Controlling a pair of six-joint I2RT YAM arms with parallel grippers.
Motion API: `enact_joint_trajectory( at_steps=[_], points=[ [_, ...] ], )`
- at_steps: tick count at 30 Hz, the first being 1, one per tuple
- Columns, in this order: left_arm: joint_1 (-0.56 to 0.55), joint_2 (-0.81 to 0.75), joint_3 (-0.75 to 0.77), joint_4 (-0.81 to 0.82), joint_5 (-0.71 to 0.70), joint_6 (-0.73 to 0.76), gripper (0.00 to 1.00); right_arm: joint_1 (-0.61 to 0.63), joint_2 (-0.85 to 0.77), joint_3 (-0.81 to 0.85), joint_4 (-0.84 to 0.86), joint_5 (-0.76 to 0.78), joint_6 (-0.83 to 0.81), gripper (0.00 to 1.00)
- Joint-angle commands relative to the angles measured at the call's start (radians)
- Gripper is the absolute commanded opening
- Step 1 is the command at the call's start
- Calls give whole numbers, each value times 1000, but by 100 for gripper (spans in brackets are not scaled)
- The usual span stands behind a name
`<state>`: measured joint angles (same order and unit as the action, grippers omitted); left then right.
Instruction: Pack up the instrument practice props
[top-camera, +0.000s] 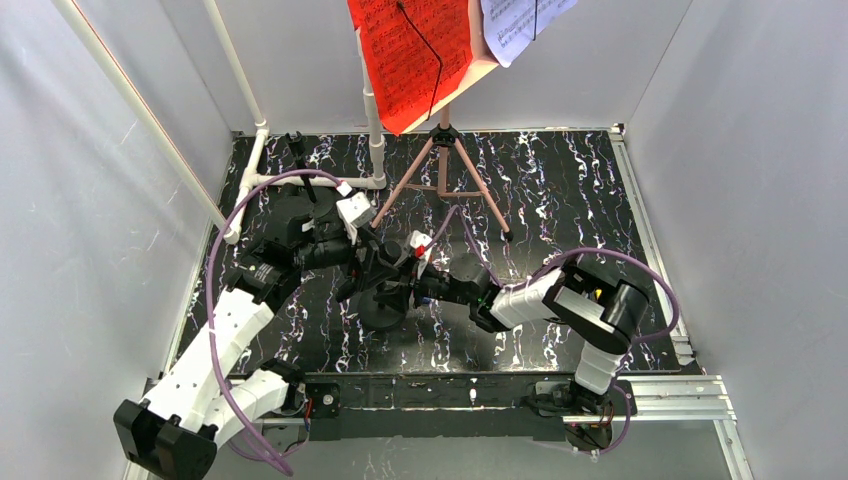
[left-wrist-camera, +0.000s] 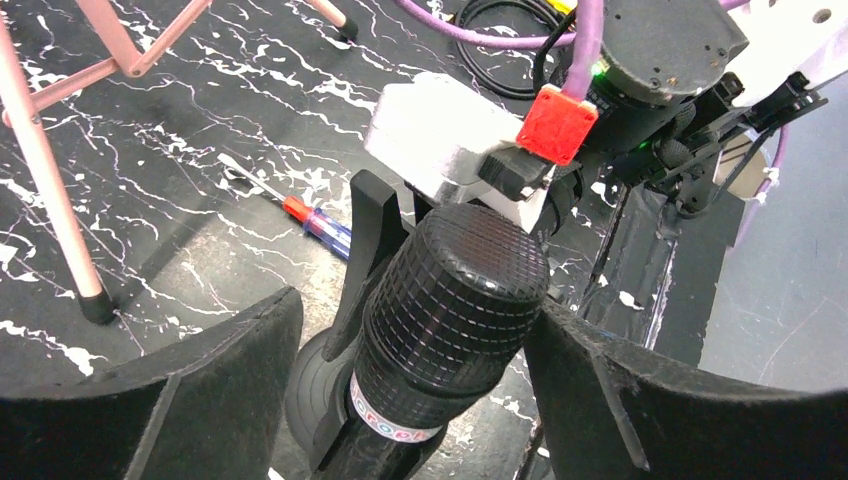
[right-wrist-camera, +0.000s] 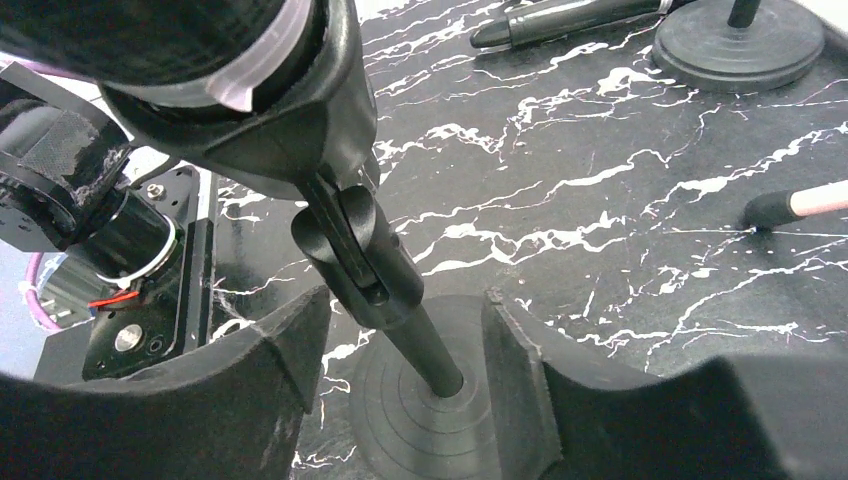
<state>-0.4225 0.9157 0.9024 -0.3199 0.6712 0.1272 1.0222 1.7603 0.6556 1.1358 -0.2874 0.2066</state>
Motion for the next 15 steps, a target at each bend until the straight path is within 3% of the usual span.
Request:
enact_joint_trajectory(
  at_steps=[1, 6, 11, 15],
  points=[
    [-4, 33, 39, 9, 79, 56, 76, -1, -60, -27, 99, 33, -1, 67],
    [-13, 62, 65, 5, 90, 90, 64, 1, -95, -48, 109, 43, -3, 73],
    [-18, 87, 70, -21, 96, 110, 42, 0, -123, -42, 78, 47, -24, 75],
    [-20, 61, 51, -23, 61, 112, 33, 1, -130, -25, 59, 51, -44, 76]
  ],
)
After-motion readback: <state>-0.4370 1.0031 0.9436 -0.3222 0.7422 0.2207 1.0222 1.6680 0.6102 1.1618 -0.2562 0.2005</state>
